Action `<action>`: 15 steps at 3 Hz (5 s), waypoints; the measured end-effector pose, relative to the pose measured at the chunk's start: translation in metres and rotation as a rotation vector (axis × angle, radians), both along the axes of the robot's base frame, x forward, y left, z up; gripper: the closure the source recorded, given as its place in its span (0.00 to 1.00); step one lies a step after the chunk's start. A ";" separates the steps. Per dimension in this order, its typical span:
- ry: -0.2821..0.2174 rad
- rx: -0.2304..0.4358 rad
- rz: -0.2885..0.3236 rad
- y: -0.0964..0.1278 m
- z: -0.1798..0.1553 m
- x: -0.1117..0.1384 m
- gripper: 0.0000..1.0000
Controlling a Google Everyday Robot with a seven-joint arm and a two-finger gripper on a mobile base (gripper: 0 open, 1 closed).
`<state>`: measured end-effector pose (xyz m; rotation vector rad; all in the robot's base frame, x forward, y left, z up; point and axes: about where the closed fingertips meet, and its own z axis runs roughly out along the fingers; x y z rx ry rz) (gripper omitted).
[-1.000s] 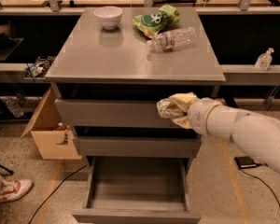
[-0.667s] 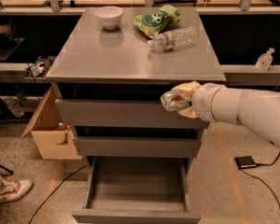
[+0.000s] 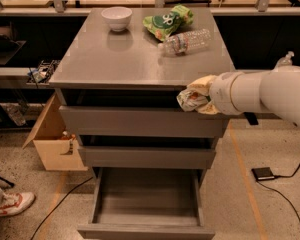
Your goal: Pick 7up can from bottom drawer and place on counter
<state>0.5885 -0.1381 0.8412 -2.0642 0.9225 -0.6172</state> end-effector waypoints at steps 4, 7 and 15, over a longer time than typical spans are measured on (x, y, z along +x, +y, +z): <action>0.048 -0.280 0.325 0.011 0.042 0.057 1.00; 0.173 -0.554 0.448 0.036 0.031 0.103 1.00; 0.160 -0.598 0.423 0.039 0.028 0.135 0.00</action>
Offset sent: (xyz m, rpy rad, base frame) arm 0.0324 -0.0025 0.0589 -0.2532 -0.0123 0.2785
